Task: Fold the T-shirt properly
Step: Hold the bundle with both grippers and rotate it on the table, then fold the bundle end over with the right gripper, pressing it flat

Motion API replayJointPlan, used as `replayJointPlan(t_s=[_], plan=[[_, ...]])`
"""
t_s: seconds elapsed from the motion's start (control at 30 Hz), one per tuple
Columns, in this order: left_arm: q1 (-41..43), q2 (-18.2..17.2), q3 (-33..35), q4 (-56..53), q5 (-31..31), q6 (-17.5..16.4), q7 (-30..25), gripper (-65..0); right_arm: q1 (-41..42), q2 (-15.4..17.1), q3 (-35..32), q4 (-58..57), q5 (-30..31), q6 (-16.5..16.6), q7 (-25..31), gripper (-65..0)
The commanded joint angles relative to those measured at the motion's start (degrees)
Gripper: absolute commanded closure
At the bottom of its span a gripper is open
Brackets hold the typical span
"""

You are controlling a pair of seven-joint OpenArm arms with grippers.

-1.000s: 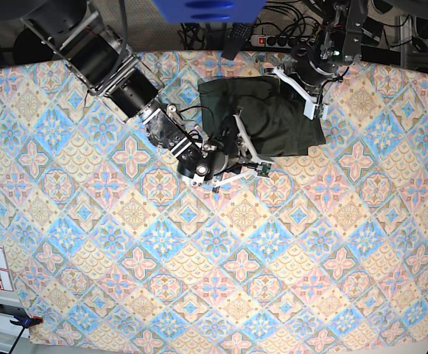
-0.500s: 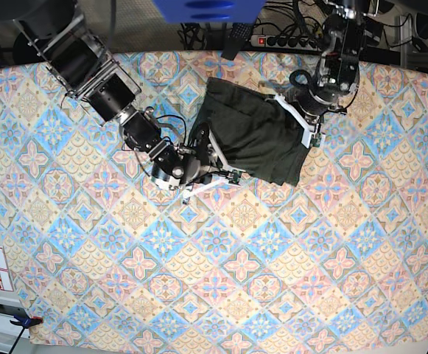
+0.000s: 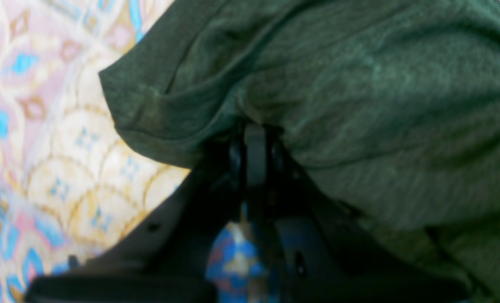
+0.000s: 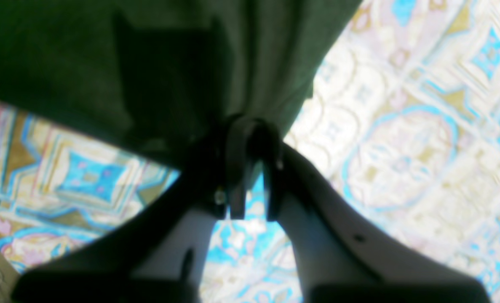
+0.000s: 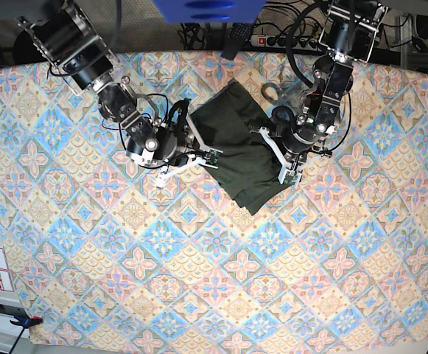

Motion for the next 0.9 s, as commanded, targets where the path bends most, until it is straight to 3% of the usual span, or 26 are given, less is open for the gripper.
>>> replayJointPlan(t_s=[0.0,0.33,0.5,0.7,0.87], plan=[[-2.22,0.02,0.93,-0.9,-0.08,-0.19,1.1,0.0,0.55,0.72,0.43,2.32,0.34,-0.04,0.16,-6.1],[-9.87,2.57,2.68,-1.69,0.01,-0.19,1.36,0.0,-2.71,1.96,0.43,11.64,0.43,0.04,-1.77,-6.0],[-6.62,-1.74,1.8,4.46,0.01,-0.19,1.45,0.0,-3.59,1.96,2.63,14.71,0.43,0.04,-1.77,-6.0],[0.85,-2.62,-9.54,7.19,-0.08,-0.19,1.36,0.0,-4.38,1.34,2.9,15.42,0.43,0.04,-1.42,-6.0],[7.54,-2.44,-17.27,12.64,-0.08,-0.19,1.36,0.0,-3.94,-2.62,2.9,14.45,0.52,0.04,-1.25,-4.6]])
